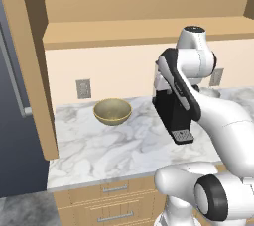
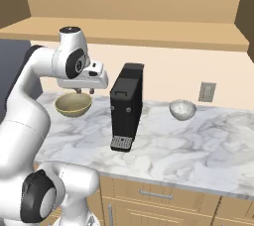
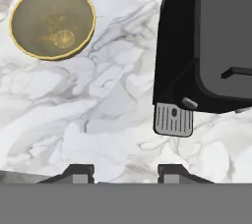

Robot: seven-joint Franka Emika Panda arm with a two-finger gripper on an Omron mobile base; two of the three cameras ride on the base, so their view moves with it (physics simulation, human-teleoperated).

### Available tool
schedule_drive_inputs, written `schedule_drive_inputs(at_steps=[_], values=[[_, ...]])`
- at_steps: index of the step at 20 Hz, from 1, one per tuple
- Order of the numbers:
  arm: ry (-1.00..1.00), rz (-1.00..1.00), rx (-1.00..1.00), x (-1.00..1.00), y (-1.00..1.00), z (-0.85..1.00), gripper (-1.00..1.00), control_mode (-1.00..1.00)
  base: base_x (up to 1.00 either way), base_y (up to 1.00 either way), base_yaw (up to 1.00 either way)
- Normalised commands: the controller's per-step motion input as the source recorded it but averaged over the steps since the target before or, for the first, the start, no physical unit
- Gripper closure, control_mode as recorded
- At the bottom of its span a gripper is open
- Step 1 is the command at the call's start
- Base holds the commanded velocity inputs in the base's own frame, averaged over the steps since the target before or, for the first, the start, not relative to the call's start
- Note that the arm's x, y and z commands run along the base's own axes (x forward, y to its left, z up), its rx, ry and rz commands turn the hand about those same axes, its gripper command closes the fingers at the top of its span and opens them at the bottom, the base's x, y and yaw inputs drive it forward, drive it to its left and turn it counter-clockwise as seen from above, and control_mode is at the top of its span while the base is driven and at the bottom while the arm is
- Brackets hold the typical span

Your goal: Pick up the bowls on the counter and stack them on top of one another in the open cabinet. Place the smaller bowl on top of the larger bowl.

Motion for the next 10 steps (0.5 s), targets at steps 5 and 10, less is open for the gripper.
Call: schedule_drive_inputs(at_steps=[5,10], values=[[-0.01,-0.04,0.0,-0.2,-0.01,-0.01,-1.0,-1.0,0.0,0.0,0.0],[-0.03,-0.27,0.02,-0.77,-0.26,-0.16,-1.0,-1.0,0.0,0.0,0.0]])
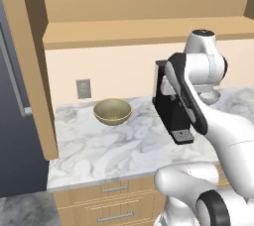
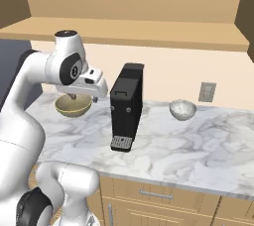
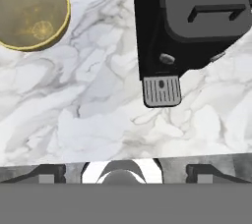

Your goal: Pick up the bowls on the counter and stack them on top of one another in the open cabinet. Place the smaller bowl on top of the larger bowl.

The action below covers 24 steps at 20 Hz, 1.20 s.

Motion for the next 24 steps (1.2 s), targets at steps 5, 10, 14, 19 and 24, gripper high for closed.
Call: schedule_drive_inputs(at_steps=[5,10,14,19,24], values=[[0.0,-0.36,0.02,-0.99,-0.47,-0.25,-1.0,-1.0,0.0,0.0,0.0],[-0.02,-0.23,0.0,-0.62,-0.57,-0.04,-1.0,-1.0,0.0,0.0,0.0],[-0.01,-0.15,0.09,-0.29,-0.8,0.0,-1.0,-1.0,0.0,0.0,0.0],[0.0,-0.04,0.23,-0.04,-0.96,0.0,-1.0,-1.0,0.0,0.0,0.0],[0.0,0.0,0.21,0.27,-0.94,0.0,-1.0,-1.0,0.0,0.0,0.0]])
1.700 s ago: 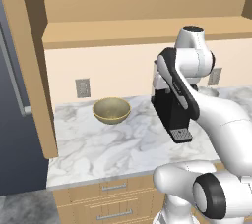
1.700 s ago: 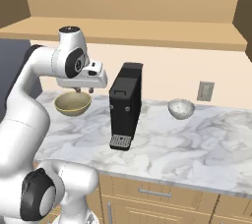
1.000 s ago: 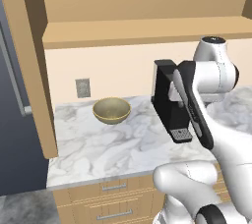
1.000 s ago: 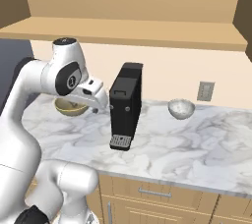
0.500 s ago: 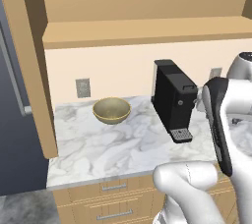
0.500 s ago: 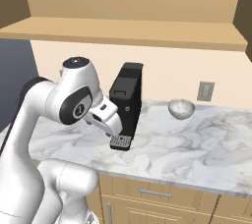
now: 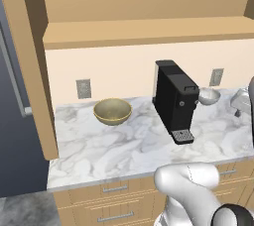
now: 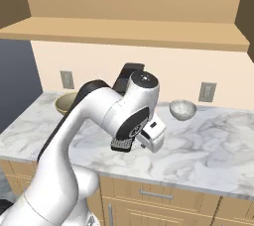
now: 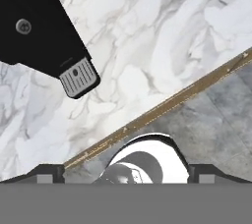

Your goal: Pick up the bowls on the counter and stack them on top of one another in the open cabinet. Place the smaller bowl on top of the larger bowl.

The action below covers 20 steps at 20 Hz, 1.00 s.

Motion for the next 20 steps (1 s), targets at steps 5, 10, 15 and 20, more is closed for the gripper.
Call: schedule_drive_inputs(at_steps=[5,10,15,20], values=[[0.0,0.0,0.07,0.72,-0.74,0.0,-1.0,-1.0,0.0,0.0,0.0],[0.0,0.0,0.09,0.97,-0.68,-0.03,-1.0,-1.0,0.0,0.0,0.0],[0.0,0.0,0.06,0.99,-0.57,-0.26,-1.0,-1.0,0.0,0.0,0.0],[-0.06,-0.03,0.07,0.96,-0.16,-0.49,-1.0,-1.0,0.0,0.0,0.0]])
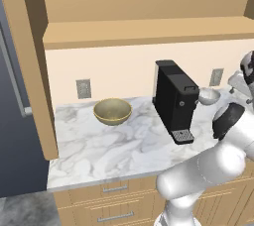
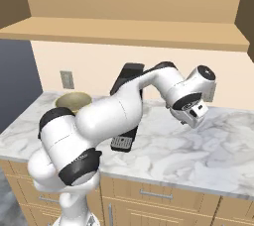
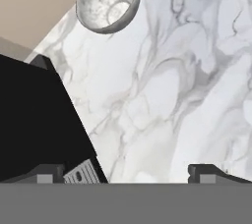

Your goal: Pick up the bowls on the counter and stack them on top of one another in the open cabinet. Place the smaller bowl on top of the larger bowl.

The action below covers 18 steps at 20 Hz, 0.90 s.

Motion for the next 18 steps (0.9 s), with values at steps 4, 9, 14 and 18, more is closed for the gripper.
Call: schedule_drive_inputs(at_steps=[4,9,14,18], values=[[-0.1,-0.05,0.09,0.8,0.0,-0.55,-1.0,-1.0,0.0,0.0,0.0],[-0.08,-0.06,0.1,0.45,0.0,-0.38,-1.0,-1.0,0.0,0.0,0.0],[-0.01,-0.02,0.1,0.05,0.0,-0.18,-1.0,-1.0,0.0,0.0,0.0],[0.01,0.0,0.09,0.0,0.0,-0.05,-1.0,-1.0,0.0,0.0,0.0]])
